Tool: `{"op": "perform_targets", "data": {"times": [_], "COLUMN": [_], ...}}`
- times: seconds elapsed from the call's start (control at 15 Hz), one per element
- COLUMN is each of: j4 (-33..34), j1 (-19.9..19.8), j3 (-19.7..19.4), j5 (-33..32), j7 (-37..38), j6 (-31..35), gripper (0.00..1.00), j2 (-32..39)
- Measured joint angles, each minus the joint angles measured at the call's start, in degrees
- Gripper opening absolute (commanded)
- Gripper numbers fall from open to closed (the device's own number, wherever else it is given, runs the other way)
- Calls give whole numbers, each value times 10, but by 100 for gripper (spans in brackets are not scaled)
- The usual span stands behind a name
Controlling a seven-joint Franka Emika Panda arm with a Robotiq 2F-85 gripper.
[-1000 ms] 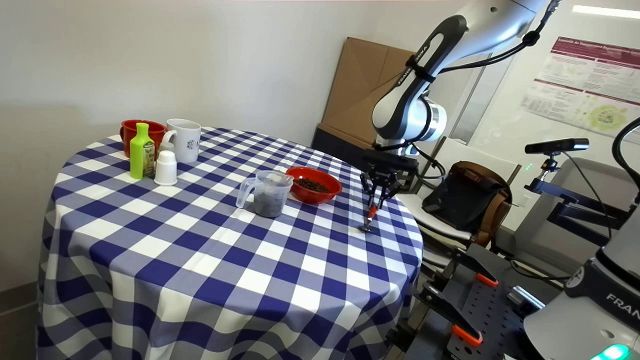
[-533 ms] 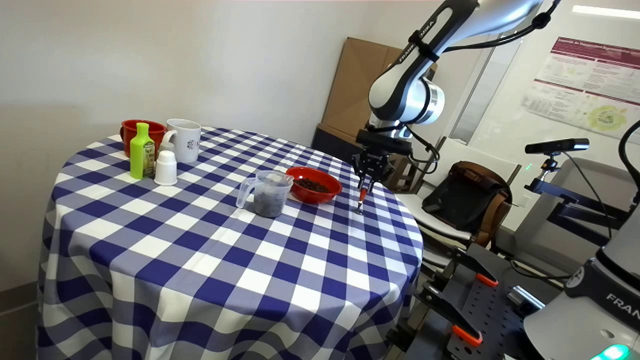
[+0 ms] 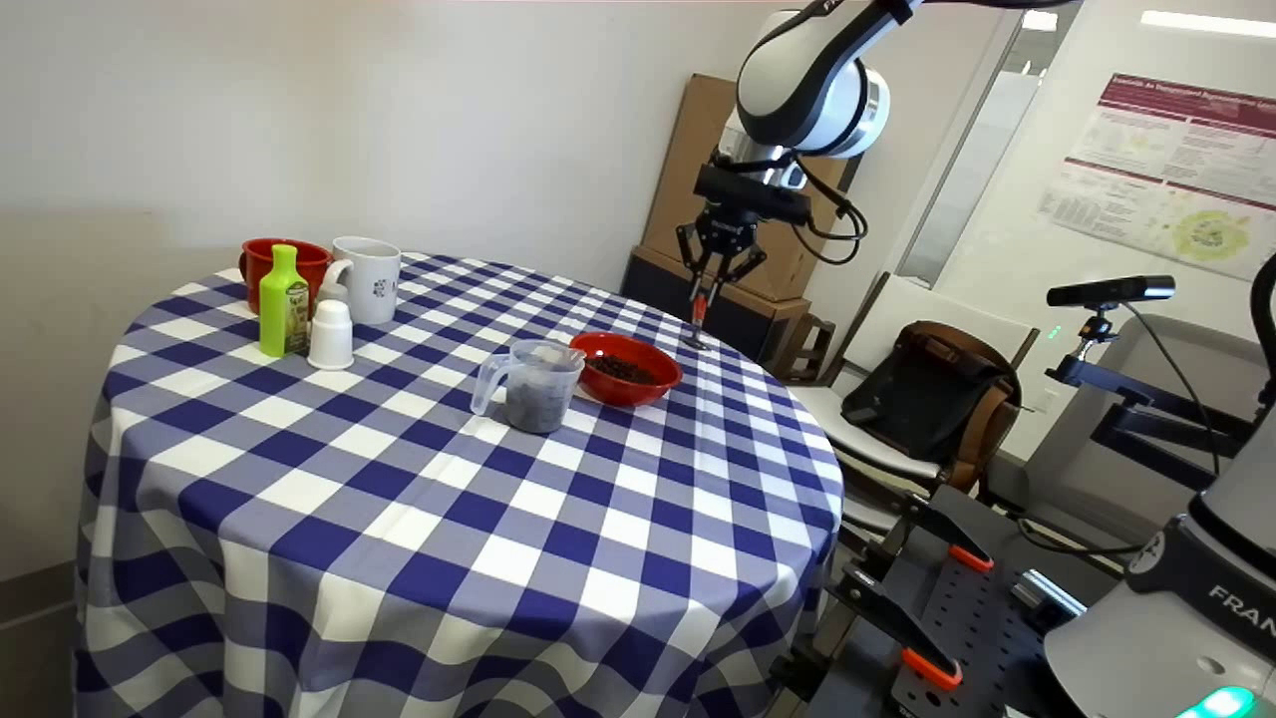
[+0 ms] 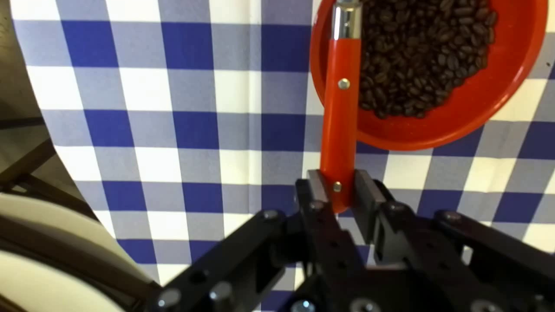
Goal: Transfer a spoonful of contents from the orange bowl to the clear jar
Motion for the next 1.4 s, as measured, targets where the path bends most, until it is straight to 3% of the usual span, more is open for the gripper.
{"op": "perform_targets", "data": {"times": [0.2,0.6,0.87,1.27,1.4], "j4": [13,43,70,90,96], "j1": [33,157,225,278,244], "j3": [-25,-129,-172,-198,-148], "j5": [-130,-421,-589,-746,-823], "j7": [107,369,537,721,786], "j6": [33,66,65,36,-20], "gripper": [5,5,5,5,5], "j2": [-3,24,63,123,127]}}
